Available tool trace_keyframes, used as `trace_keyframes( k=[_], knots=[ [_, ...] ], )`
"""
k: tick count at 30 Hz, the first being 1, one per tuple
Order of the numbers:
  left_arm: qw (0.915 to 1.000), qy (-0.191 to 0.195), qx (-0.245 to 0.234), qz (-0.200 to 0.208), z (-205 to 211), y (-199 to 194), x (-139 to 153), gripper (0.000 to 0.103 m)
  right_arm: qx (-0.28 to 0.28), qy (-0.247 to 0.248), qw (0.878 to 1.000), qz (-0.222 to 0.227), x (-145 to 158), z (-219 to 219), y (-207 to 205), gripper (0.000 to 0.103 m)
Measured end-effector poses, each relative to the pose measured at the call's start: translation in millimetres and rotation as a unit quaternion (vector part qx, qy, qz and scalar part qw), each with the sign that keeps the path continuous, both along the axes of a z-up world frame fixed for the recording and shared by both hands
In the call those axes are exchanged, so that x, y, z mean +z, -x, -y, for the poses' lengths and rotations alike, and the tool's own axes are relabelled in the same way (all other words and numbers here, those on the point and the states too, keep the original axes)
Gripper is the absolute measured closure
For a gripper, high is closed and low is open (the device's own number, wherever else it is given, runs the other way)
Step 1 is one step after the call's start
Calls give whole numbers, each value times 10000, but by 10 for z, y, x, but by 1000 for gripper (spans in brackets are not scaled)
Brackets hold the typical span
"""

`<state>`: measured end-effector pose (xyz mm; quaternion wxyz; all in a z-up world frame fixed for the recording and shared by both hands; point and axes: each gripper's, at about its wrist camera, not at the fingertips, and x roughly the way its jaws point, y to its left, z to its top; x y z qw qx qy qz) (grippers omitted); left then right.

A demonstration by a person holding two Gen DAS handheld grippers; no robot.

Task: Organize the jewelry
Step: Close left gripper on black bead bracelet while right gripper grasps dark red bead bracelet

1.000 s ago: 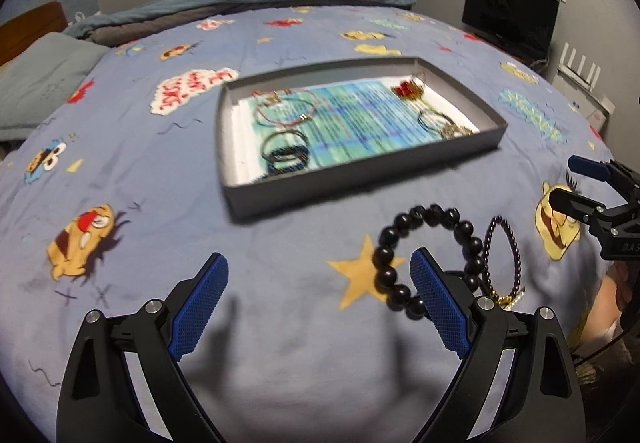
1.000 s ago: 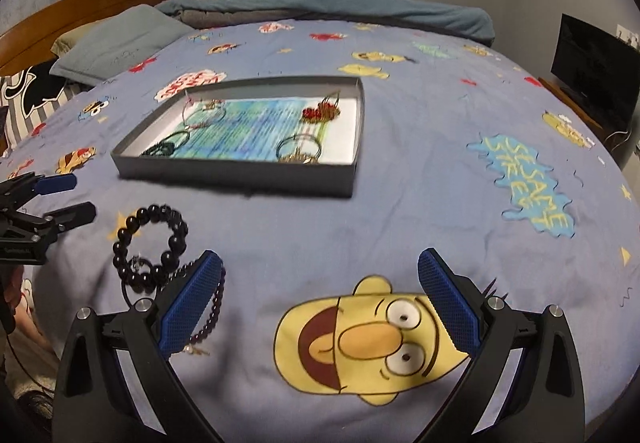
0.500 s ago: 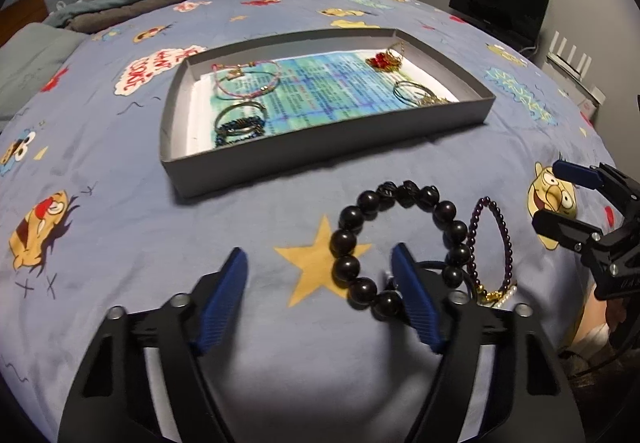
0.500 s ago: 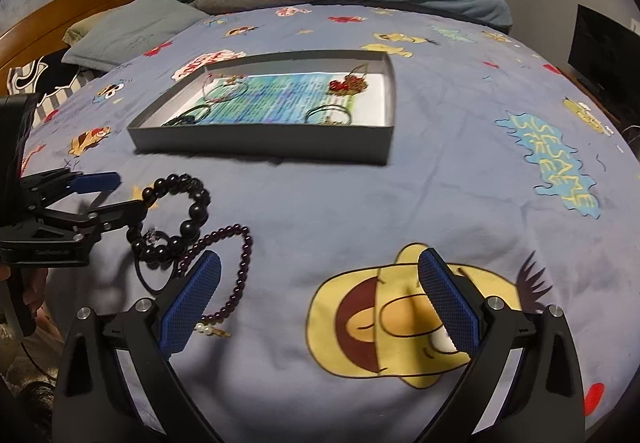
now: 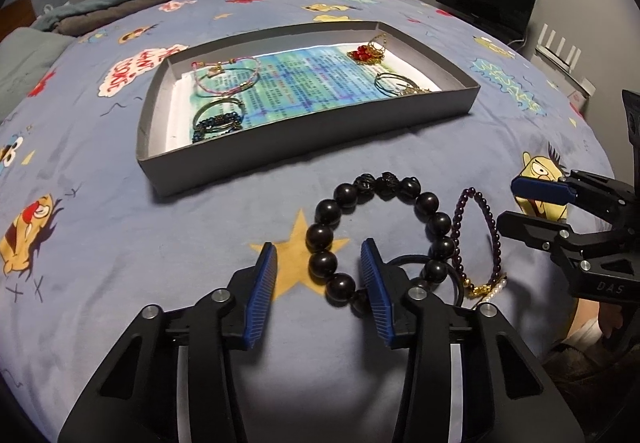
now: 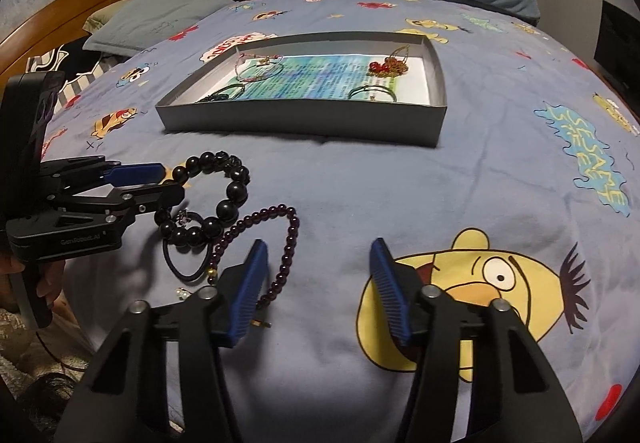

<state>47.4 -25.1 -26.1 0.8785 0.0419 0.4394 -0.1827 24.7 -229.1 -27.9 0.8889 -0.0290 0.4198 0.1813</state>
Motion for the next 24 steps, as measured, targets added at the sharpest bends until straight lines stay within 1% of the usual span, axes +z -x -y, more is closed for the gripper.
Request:
trace_keyframes(
  k=[5, 10, 13, 14, 18, 24],
  knots=[
    [10000, 27, -56, -6, 33, -26, 1, 63, 118, -61, 9999, -31, 7, -64, -6, 60],
    [10000, 29, -37, -37, 36, -54, -9, 69, 200, -92, 9997, -108, -16, -110, -25, 69],
    [10000, 29, -26, -54, 29, -69, -24, 72, 227, -100, 9996, -139, -33, -137, -40, 71],
    [10000, 11, -15, -57, 25, -80, -35, 74, 238, -98, 9996, -151, -41, -145, -45, 74],
    [10000, 12, -7, -64, 14, -114, -53, 77, 259, -66, 9995, -186, -74, -182, -73, 76],
    [9999, 28, -21, -114, 14, -170, -91, 78, 260, -83, 9994, -230, -120, -210, -127, 78]
  ],
)
